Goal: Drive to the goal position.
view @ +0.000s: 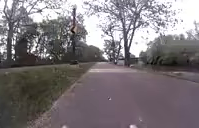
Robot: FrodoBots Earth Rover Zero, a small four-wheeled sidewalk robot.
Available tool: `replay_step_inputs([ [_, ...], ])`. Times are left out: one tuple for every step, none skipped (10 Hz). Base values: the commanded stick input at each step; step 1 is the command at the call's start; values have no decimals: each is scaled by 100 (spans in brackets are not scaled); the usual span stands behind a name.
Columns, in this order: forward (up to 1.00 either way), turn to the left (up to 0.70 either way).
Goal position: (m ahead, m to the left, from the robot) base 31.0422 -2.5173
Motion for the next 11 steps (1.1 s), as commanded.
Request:
replay_step_inputs([
  [100, 0],
  [100, 0],
  [100, 0],
  [100, 0],
  [100, 0],
  [100, 0],
  [100, 0],
  [100, 0],
  [100, 0],
  [100, 0],
  [100, 0],
])
